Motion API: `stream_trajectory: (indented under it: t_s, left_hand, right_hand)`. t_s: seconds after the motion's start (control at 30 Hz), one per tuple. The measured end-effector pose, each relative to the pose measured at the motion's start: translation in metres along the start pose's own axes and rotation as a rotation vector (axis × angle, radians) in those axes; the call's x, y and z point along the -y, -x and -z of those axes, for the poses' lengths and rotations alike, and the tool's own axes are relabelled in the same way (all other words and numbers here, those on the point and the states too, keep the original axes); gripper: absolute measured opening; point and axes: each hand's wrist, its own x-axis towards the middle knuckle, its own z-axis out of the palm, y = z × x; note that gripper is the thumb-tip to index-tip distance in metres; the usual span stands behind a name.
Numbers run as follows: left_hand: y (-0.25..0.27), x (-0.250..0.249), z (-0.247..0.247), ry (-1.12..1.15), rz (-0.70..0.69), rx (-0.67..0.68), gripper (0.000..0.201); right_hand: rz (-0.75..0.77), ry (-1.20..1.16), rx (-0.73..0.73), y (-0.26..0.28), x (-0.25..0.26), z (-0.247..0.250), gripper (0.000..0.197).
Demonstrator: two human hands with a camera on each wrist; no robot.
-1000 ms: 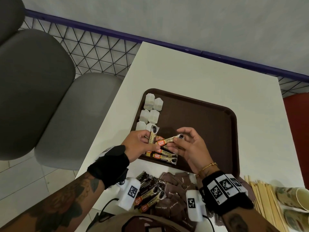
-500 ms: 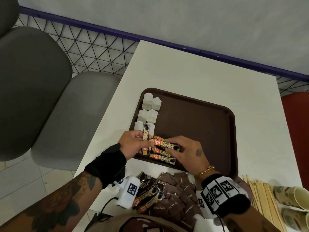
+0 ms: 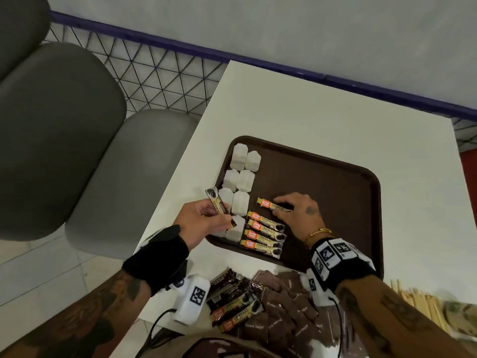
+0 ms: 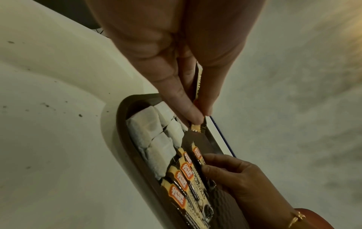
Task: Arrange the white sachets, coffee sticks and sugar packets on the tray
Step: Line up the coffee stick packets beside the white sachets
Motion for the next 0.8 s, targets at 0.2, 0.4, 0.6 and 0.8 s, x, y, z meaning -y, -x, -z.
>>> stream_trajectory:
  t_s: [0.2, 0.4, 0.6, 0.8]
  left_hand:
    - [-0.003, 0.004, 0.006, -0.136, -0.023, -0.029, 0.021]
    - [0.003, -0.005, -0.003, -0.02, 0.013, 0.016, 0.028]
    - [0.004, -0.008, -0.009, -0.076, -0.007, 0.027, 0.028]
    - [0.005, -0.011, -0.021, -0.252, -0.029, 0.164, 0.027]
  right_hand:
    - [0.059, -0.002, 0.007, -0.001, 0.0, -0.007, 0.015]
    - [0.094, -0.003, 0.03, 0.0, 0.007, -0.012, 0.015]
    - [0.105, -0.035, -0.005, 0.006, 0.008, -0.005, 0.013]
    - [0.062, -0.436, 0.026, 0.013, 0.045, 0.025, 0.021]
